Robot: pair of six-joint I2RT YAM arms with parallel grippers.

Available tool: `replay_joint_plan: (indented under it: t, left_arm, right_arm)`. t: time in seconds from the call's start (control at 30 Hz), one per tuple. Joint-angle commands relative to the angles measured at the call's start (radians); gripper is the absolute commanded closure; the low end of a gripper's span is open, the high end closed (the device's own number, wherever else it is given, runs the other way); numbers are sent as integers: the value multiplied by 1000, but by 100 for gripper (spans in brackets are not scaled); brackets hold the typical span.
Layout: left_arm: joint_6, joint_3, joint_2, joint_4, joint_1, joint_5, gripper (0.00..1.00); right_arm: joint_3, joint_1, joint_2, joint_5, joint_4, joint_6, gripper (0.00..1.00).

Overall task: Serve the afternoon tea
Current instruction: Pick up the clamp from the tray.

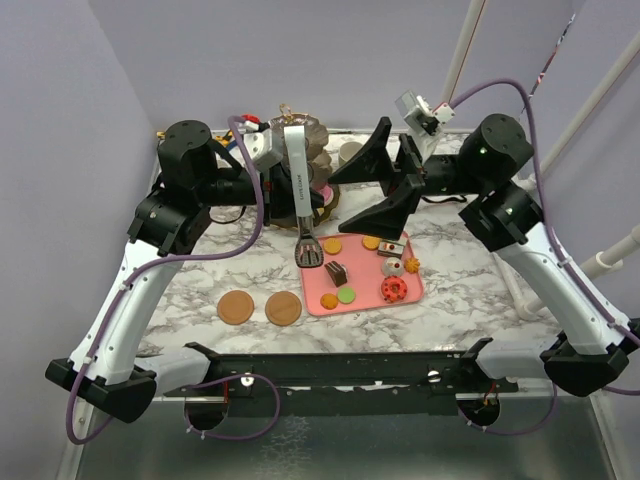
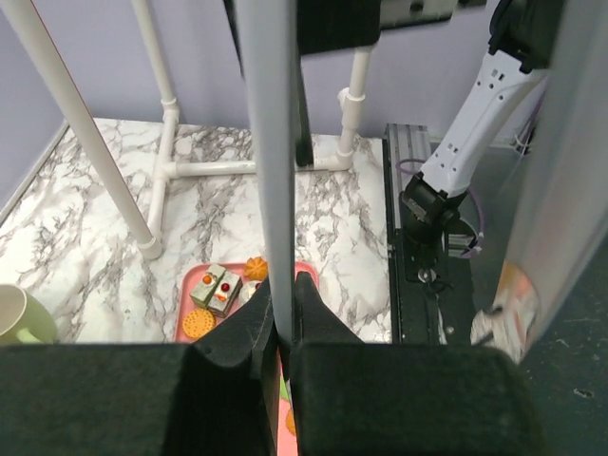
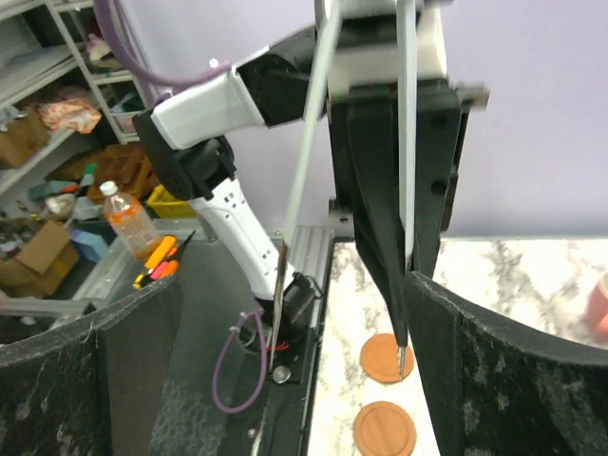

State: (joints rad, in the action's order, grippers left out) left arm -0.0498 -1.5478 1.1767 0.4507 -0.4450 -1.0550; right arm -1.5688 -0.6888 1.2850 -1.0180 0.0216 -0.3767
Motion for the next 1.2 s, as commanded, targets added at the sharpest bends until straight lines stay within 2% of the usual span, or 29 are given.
replay_joint_plan:
  t: [0.0,0.17,0.3,0.37,0.5,0.7,0.97,1.17]
  left_arm:
    - [-168,39,-28,88,-1,18,100]
    - [-357,37,-14,235,-42,97,100]
    - [-514,16,4,349,-135,201,100]
    - [-546,14,8,370,-164,236,100]
    - [-567,11,14,380,-173,265,100]
    - [-588,12,20,385,-174,289,100]
    - [-579,-15,45,382,-179,304,100]
    - [-577,-19,47,370,-181,319,100]
  right_arm:
    - [-136,0,-12,104,330,232,0]
    - [-313,0,82,150,565,345,0]
    - [-338,0,120,116,573,349,0]
    - [-363,0,145,97,600,354,0]
    - [-339,-5,153,20,586,346,0]
    - [-233,-10,109,-1,521,333,0]
    - [-100,-32,104,44,387,288,0]
    - [-28,-55,64,90,306,324,0]
